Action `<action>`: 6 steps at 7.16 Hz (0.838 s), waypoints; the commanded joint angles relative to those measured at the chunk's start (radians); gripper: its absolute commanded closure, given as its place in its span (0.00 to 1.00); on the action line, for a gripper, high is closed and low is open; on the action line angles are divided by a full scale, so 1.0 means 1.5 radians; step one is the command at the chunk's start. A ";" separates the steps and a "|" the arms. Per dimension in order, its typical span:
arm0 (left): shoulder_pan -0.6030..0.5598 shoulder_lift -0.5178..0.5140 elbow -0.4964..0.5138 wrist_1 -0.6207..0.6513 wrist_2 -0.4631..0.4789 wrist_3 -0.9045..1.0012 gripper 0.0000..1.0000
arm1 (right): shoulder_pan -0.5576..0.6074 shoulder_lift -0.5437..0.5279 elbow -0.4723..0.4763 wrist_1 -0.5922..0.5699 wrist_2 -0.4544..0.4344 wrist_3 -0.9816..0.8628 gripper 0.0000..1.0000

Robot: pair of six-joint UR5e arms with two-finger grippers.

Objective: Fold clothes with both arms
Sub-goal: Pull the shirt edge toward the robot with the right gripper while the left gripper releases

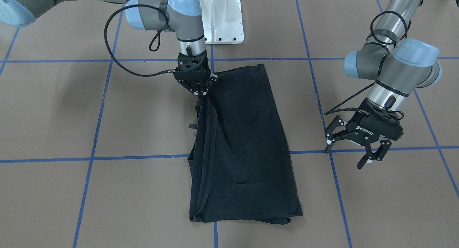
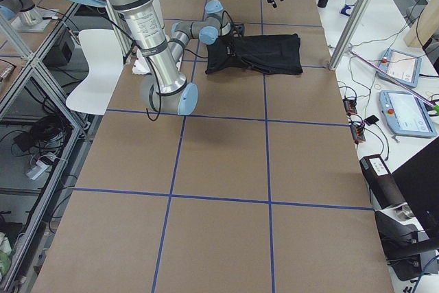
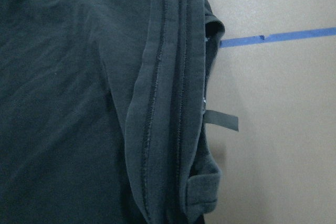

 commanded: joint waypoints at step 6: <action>0.009 0.000 0.021 0.002 -0.022 -0.029 0.00 | -0.005 -0.107 0.042 -0.037 -0.061 -0.042 1.00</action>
